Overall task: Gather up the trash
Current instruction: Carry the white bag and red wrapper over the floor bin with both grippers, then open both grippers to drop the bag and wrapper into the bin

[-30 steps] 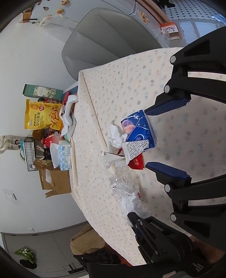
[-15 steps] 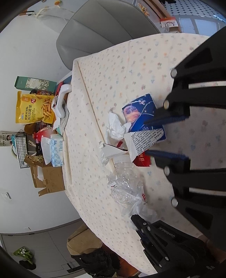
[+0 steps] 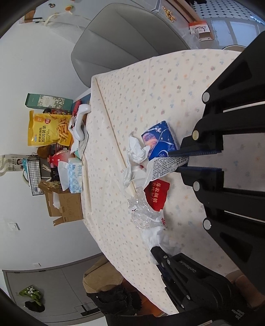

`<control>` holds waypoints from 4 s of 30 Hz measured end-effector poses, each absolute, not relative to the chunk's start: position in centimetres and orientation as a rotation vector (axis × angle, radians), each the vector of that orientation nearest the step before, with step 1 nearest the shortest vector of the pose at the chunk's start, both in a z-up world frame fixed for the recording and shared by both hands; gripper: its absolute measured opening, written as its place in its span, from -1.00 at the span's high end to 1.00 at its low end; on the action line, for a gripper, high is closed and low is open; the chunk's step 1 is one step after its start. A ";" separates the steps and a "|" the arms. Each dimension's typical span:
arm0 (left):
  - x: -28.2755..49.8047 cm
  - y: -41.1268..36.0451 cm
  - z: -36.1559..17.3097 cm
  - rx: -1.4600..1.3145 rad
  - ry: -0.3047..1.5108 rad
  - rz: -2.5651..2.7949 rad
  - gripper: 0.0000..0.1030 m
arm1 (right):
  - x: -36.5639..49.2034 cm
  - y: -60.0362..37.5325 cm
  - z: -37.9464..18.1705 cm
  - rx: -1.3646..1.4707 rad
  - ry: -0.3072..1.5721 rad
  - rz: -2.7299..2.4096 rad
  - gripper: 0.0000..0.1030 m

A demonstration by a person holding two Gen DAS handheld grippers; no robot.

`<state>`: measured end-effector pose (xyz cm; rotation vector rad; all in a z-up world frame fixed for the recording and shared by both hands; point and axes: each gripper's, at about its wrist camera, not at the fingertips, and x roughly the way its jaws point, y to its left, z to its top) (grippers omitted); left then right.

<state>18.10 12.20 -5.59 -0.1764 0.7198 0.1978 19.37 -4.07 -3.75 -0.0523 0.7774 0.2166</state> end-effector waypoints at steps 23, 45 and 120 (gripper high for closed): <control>13.5 3.3 0.1 -0.092 0.610 0.042 0.79 | 11.8 -13.1 1.0 0.008 0.653 0.042 0.81; 13.1 -10.4 0.9 0.014 0.608 -0.175 0.79 | 7.2 -26.5 1.0 0.107 0.638 -0.208 0.81; 14.9 -42.6 -10.9 0.325 0.871 -0.624 0.79 | 0.1 -55.7 -10.7 0.417 0.796 -0.771 -0.49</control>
